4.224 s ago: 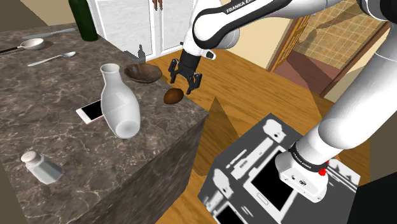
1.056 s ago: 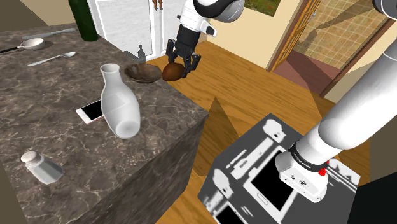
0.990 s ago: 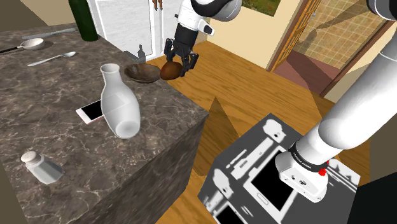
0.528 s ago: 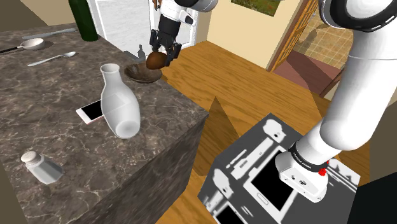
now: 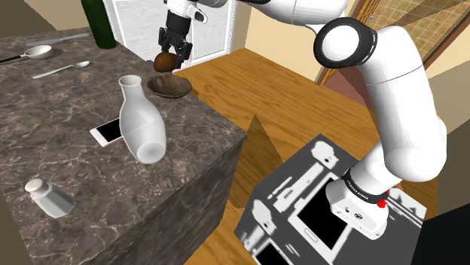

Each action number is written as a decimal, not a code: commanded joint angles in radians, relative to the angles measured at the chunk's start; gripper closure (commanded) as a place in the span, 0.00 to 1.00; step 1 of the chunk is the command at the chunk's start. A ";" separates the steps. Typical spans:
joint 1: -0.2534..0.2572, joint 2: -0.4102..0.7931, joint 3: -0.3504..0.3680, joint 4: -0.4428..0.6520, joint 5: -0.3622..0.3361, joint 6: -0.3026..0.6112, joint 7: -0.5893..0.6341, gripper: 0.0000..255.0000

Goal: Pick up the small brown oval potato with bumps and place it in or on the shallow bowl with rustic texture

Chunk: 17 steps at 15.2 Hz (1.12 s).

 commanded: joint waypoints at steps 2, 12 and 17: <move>0.002 0.018 -0.003 -0.008 -0.003 0.024 -0.003 1.00; -0.017 0.015 -0.004 -0.137 -0.001 0.145 -0.019 1.00; -0.017 0.016 -0.004 -0.136 -0.001 0.145 -0.019 1.00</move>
